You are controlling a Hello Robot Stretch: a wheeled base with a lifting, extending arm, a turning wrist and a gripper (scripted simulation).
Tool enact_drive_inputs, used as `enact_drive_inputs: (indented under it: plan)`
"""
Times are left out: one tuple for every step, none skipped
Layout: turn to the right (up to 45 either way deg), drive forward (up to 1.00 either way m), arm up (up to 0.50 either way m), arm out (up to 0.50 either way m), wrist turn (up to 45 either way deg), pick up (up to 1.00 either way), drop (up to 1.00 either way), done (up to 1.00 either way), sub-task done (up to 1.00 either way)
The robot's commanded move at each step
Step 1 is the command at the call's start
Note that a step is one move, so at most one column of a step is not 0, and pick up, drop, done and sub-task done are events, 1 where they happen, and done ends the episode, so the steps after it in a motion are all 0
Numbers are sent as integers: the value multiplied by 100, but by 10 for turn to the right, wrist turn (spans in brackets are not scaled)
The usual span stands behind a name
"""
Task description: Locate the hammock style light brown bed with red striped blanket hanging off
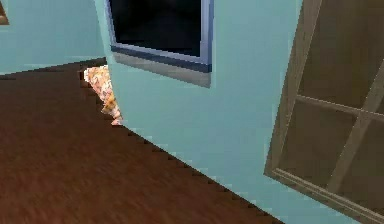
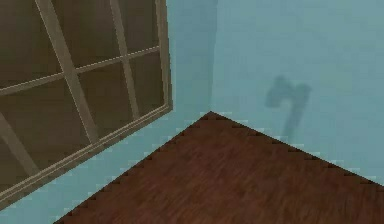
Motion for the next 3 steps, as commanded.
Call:
enact_drive_inputs:
  plan:
    - [0,50,0,0,0,0,0,0,0]
    - [-450,0,0,0,0,0,0,0,0]
    - [-90,0,0,0,0,0,0,0,0]
